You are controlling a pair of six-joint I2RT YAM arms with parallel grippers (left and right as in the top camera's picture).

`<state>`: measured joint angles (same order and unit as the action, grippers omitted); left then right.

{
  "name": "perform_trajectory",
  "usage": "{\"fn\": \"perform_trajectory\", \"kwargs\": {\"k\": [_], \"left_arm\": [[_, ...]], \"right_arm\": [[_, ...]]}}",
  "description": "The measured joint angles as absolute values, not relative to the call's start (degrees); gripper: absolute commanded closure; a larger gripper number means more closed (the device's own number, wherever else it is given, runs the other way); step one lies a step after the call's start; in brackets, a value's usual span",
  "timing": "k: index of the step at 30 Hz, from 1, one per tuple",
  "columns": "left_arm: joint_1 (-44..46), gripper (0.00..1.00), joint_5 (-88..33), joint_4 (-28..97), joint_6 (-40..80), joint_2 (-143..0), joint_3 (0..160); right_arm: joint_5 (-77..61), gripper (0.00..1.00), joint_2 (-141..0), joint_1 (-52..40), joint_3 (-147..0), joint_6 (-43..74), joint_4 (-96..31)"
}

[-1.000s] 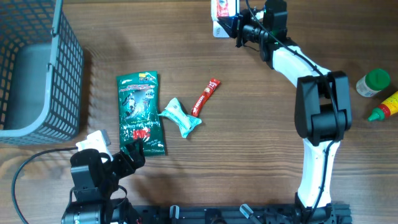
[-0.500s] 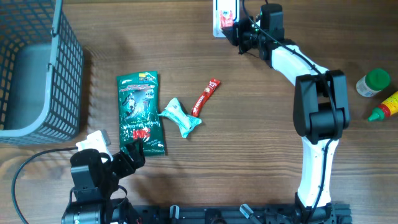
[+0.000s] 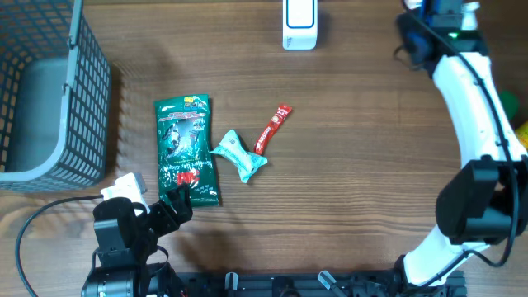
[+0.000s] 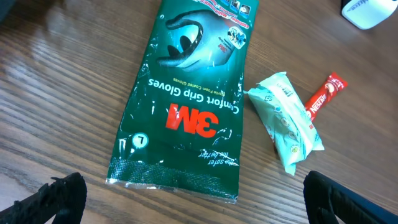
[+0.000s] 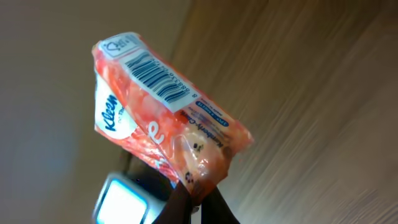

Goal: Scan the item barcode
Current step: 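Carry the tissue pack to the far right and release it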

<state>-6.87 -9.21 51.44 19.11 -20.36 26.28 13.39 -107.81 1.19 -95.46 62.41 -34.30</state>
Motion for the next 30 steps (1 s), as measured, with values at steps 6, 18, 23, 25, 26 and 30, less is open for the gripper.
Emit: {"fn": "perform_trajectory", "kwargs": {"k": [6,18,23,25,26,30], "left_arm": [[-6.9,0.00,-9.2,51.4,19.1,-20.4,26.3],[-6.9,0.00,-9.2,51.4,19.1,-20.4,26.3],[-6.9,0.00,-9.2,51.4,19.1,-20.4,26.3],[-6.9,0.00,-9.2,51.4,19.1,-20.4,26.3],[-6.9,0.00,-9.2,51.4,19.1,-20.4,26.3],[-6.9,0.00,-9.2,51.4,19.1,-20.4,26.3]], "right_arm": [[27.7,0.95,-112.9,9.3,-95.4,54.5,-36.2],[27.0,0.65,-122.6,21.5,-95.0,39.4,-34.1],[24.4,0.31,-122.6,20.4,-95.3,37.6,-34.2],[22.5,0.28,-122.6,20.3,-96.4,37.1,-35.8],[22.0,0.27,-122.6,20.3,-97.2,37.3,-36.6],[18.9,0.27,-121.7,20.3,-102.9,37.9,-43.3]]}}
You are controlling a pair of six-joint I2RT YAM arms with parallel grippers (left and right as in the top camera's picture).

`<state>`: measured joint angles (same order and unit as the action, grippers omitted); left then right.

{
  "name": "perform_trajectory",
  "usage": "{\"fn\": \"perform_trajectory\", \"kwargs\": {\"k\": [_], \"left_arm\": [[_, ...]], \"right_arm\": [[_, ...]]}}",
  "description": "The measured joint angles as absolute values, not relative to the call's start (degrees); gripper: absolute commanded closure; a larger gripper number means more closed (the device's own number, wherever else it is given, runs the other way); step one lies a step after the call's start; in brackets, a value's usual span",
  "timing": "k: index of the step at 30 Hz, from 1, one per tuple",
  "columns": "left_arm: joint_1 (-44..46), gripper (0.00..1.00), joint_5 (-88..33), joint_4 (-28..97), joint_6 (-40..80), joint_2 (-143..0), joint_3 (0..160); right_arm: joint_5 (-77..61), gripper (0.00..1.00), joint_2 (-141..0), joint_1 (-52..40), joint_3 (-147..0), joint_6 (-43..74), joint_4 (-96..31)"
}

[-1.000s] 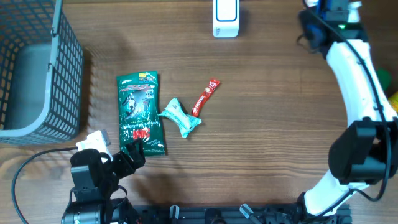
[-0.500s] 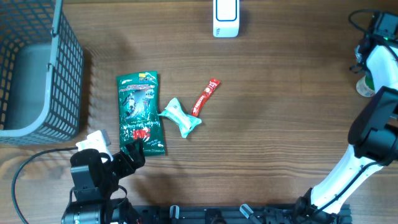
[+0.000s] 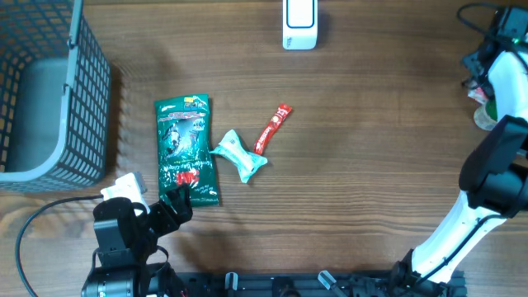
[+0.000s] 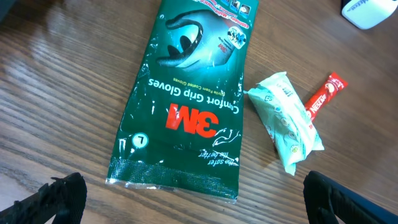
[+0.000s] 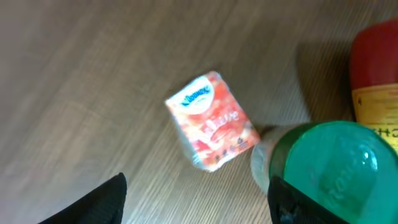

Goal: Scan the item barcode
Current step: 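Carry the tissue pack to the far right and release it, then bring the right gripper back over the red Nescafe stick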

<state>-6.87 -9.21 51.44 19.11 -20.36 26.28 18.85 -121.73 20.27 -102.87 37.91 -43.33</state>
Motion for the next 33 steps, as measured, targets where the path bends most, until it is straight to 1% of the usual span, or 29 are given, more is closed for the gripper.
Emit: {"fn": "perform_trajectory", "kwargs": {"k": [4,6,12,16,17,18,20,22,24,26,32,33], "left_arm": [[-6.9,0.00,-9.2,51.4,19.1,-20.4,26.3],[-6.9,0.00,-9.2,51.4,19.1,-20.4,26.3],[-6.9,0.00,-9.2,51.4,19.1,-20.4,26.3],[-6.9,0.00,-9.2,51.4,19.1,-20.4,26.3],[-6.9,0.00,-9.2,51.4,19.1,-20.4,26.3],[-6.9,0.00,-9.2,51.4,19.1,-20.4,26.3],[-6.9,0.00,-9.2,51.4,19.1,-20.4,26.3],[-6.9,0.00,-9.2,51.4,19.1,-20.4,26.3],[-6.9,0.00,-9.2,51.4,19.1,-20.4,26.3],[-6.9,0.00,-9.2,51.4,19.1,-20.4,26.3],[-6.9,0.00,-9.2,51.4,19.1,-20.4,26.3],[-6.9,0.00,-9.2,51.4,19.1,-20.4,26.3]], "right_arm": [[11.9,0.28,-117.3,19.2,-104.4,38.1,-46.9],[7.5,0.31,-114.8,17.5,-104.6,38.3,-48.2],[-5.7,0.38,-112.1,6.9,-105.6,38.8,-54.0],[-9.7,0.34,-112.3,-2.6,-105.2,38.9,-56.2],[-10.4,0.26,-112.3,-5.6,-105.1,38.9,-56.3],[-10.9,0.24,-112.3,-8.5,-105.0,38.9,-56.3],[-11.6,0.35,-112.3,-13.9,-104.3,38.9,-56.0],[-10.3,0.32,-112.3,-20.1,-102.4,39.2,-54.6],[-8.1,0.42,-112.3,-24.3,-100.7,41.0,-54.2],[-5.6,0.46,-112.9,-28.1,-98.5,43.9,-54.4],[-2.6,0.47,-120.4,-34.0,-95.0,49.8,-52.2],[-2.4,0.49,-121.7,-34.7,-94.8,50.2,-51.4]]}}
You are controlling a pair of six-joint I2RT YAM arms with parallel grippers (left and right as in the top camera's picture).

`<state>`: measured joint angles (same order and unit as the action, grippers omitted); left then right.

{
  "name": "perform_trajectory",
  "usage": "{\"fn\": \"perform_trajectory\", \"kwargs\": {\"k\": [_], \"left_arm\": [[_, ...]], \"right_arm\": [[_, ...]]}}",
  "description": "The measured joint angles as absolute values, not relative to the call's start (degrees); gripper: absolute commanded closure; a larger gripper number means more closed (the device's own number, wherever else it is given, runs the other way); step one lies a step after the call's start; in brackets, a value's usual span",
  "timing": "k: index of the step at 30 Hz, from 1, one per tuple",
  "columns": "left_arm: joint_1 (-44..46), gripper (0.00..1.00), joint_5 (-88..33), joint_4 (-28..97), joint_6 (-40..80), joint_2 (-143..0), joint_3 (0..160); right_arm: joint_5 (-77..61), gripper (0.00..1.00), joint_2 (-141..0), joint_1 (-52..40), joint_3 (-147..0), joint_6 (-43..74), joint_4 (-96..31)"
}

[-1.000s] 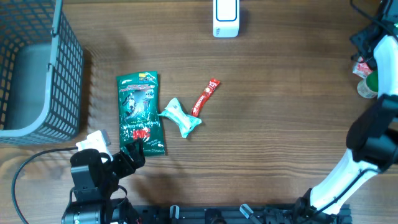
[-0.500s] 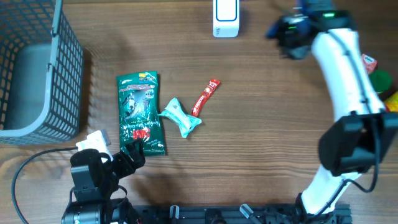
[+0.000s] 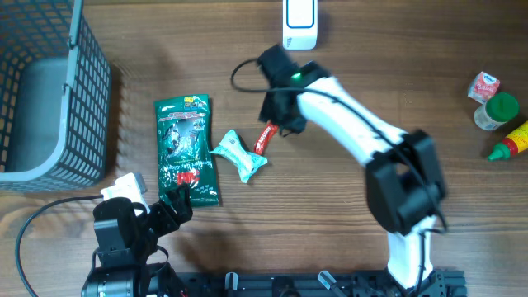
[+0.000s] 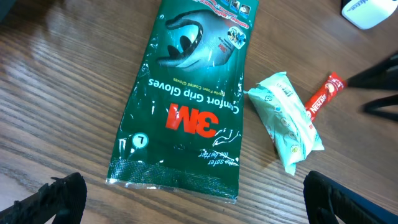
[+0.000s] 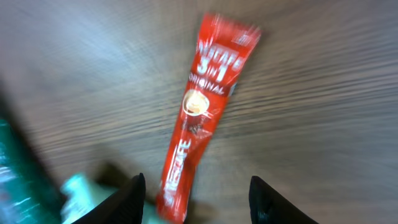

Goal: Scan the item barcode
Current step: 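Bring the right gripper back over the red Nescafe stick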

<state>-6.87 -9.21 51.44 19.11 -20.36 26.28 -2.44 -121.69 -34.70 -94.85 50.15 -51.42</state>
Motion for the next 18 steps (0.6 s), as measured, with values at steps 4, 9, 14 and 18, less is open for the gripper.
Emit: {"fn": "perform_trajectory", "kwargs": {"k": [4,9,14,18], "left_arm": [[-6.9,0.00,-9.2,51.4,19.1,-20.4,26.3],[-6.9,0.00,-9.2,51.4,19.1,-20.4,26.3],[-6.9,0.00,-9.2,51.4,19.1,-20.4,26.3],[-6.9,0.00,-9.2,51.4,19.1,-20.4,26.3]], "right_arm": [[-2.0,0.55,-125.4,-37.4,-94.2,51.9,-48.9],[-1.4,0.57,-125.8,-38.2,-94.2,54.2,-47.2],[0.5,0.71,-126.7,-39.4,-94.2,55.1,-44.9],[1.6,0.96,-127.9,-39.7,-95.2,55.2,-48.1]]}}
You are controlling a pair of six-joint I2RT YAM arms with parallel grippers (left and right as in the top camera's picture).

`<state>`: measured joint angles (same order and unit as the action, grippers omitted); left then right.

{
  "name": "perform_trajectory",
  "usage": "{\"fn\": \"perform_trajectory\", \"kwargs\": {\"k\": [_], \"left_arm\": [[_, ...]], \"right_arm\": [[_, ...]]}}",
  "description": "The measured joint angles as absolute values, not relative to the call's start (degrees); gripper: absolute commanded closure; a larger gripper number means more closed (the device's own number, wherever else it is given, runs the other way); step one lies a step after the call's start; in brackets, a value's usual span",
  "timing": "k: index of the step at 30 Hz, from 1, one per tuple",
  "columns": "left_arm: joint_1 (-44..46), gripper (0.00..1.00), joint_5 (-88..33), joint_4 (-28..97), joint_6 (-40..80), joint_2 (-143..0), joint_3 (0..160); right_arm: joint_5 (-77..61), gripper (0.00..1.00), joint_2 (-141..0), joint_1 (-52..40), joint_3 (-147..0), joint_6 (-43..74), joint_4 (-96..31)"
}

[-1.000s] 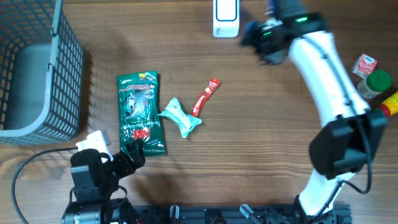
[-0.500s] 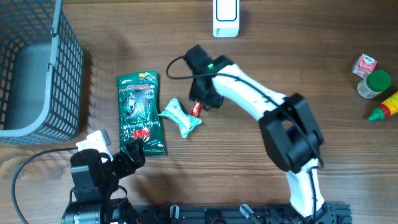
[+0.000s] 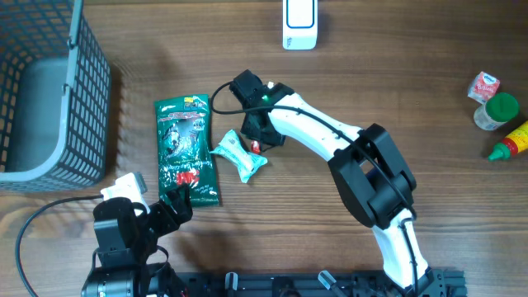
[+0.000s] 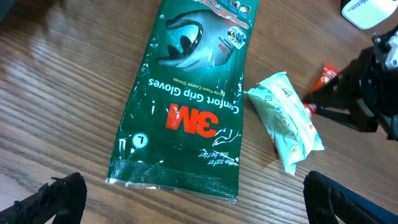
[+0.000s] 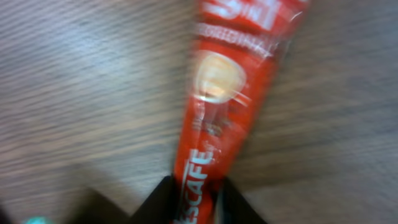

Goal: Scan the item barcode
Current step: 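Bring the right gripper back over the red Nescafe stick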

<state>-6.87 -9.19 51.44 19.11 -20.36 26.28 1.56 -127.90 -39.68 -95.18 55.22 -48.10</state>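
Observation:
A red Nescafe stick sachet (image 5: 221, 106) lies on the wooden table beside a mint-green tissue pack (image 3: 241, 155). My right gripper (image 5: 198, 200) is down on the sachet's lower end, jaws shut against both its sides. From overhead the right gripper (image 3: 256, 136) hides most of the sachet. The left wrist view shows only two short bits of the sachet (image 4: 328, 74). The white scanner (image 3: 299, 23) stands at the far edge. My left gripper (image 4: 193, 202) hovers open at the near left, holding nothing.
A green 3M gloves packet (image 3: 186, 148) lies left of the tissue pack. A grey wire basket (image 3: 49, 99) fills the far left. At the far right are an orange tissue pack (image 3: 483, 86), a green-capped jar (image 3: 499, 111) and a red bottle (image 3: 511, 144).
My right gripper was open just above the red sachet. It is now lower and shut on the sachet's lower end. The left arm has not moved.
My right gripper held an orange tissue pack in the air at the far right. Then that pack lay on the table by the green-capped jar, the gripper open above it. Then the gripper was open over the red sachet, and now it is shut on it.

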Motion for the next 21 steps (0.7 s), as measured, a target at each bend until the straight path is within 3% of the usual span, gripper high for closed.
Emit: {"fn": "perform_trajectory", "kwargs": {"k": [8,10,12,15,21], "left_arm": [[-6.9,0.00,-9.2,51.4,19.1,-20.4,26.3],[-6.9,0.00,-9.2,51.4,19.1,-20.4,26.3],[-6.9,0.00,-9.2,51.4,19.1,-20.4,26.3],[-6.9,0.00,-9.2,51.4,19.1,-20.4,26.3],[-6.9,0.00,-9.2,51.4,19.1,-20.4,26.3]], "right_arm": [[10.6,0.92,-128.1,-38.4,-96.0,55.3,-63.2],[14.3,0.81,-128.2,-37.5,-95.7,54.5,-65.1],[17.1,0.62,-128.2,-36.2,-95.6,52.1,-65.3],[19.8,0.42,-127.8,-34.7,-95.9,48.5,-65.3],[21.3,0.38,-122.5,-35.3,-96.9,47.7,-64.9]]}}
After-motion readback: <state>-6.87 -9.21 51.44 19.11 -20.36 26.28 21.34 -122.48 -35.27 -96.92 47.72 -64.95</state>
